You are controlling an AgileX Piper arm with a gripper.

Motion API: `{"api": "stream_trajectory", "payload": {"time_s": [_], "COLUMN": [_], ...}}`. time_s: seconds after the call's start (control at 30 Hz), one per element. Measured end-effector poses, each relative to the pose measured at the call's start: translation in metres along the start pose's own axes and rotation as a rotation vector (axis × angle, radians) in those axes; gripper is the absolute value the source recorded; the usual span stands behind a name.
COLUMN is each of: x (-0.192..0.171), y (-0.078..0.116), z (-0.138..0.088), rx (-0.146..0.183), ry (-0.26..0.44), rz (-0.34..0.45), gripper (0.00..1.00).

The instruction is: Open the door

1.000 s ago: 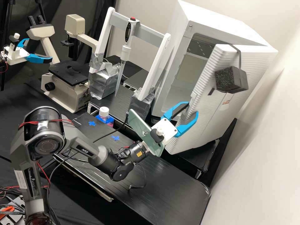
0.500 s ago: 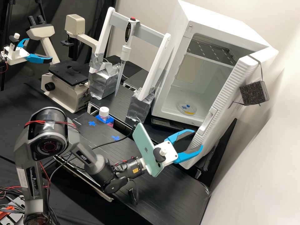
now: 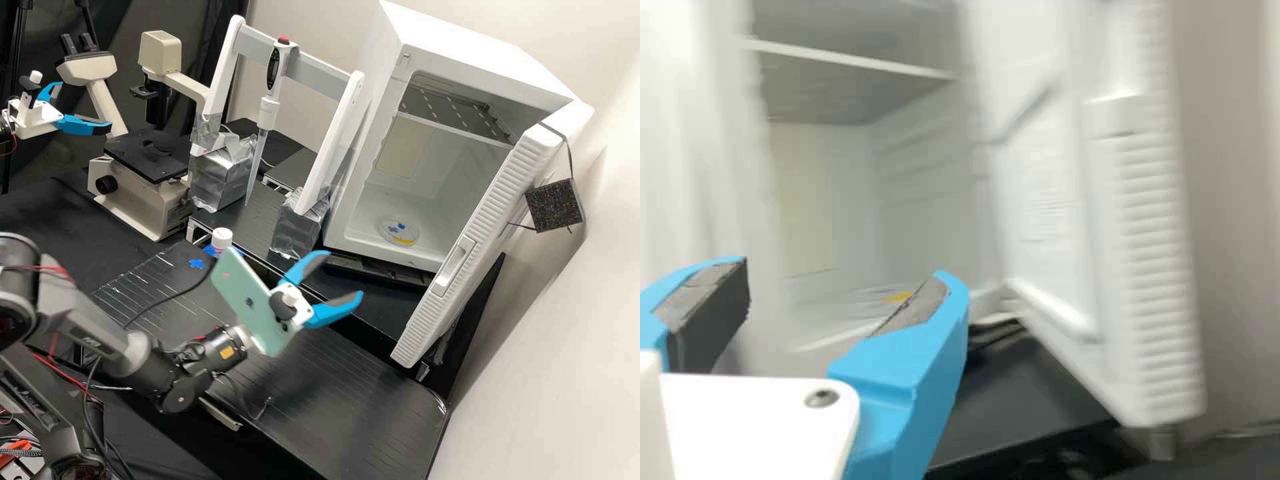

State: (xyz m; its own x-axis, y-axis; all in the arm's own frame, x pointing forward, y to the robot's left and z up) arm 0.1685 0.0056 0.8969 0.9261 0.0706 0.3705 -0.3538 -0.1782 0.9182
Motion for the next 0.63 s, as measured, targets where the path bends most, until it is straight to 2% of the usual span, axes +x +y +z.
{"api": "stream_trajectory", "payload": {"time_s": [0.13, 0.3, 0.47, 0.63], "x": [-0.015, -0.024, -0.027, -0.027], "y": [-0.023, -0.039, -0.047, -0.049], "z": [-0.016, -0.025, -0.028, -0.030], "rx": [0.001, 0.039, 0.059, 0.080], "ry": [0.080, 0.133, 0.153, 0.158], "rz": [-0.100, -0.186, -0.225, -0.226], "gripper": [1.00, 1.00, 1.00, 1.00]}}
